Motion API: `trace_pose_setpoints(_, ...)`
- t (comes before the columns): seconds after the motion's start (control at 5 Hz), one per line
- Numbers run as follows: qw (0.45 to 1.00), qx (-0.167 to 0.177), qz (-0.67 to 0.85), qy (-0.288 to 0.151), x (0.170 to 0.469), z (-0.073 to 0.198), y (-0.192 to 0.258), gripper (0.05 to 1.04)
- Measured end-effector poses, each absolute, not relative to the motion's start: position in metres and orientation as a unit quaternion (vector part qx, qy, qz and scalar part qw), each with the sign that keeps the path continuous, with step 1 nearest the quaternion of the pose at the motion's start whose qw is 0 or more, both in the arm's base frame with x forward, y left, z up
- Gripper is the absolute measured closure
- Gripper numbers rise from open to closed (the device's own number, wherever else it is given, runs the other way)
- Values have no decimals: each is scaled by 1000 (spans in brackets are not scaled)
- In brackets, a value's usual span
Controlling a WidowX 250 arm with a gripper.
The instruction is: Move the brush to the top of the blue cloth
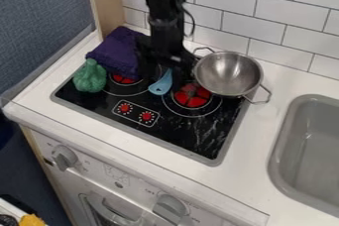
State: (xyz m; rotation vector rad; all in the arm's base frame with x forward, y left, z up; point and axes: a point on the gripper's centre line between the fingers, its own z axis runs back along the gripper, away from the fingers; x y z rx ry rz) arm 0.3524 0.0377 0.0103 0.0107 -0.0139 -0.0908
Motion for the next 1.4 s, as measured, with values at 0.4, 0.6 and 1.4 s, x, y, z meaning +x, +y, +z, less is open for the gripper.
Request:
trace_pose_setpoints(0.4,997,32,-72,-17,365,8,31,419)
trace_pose_setpoints(0.6,996,36,-79,-23,363,8,28,701)
trace_pose_setpoints(1.4,998,-8,-47,-50,371,52,91,741)
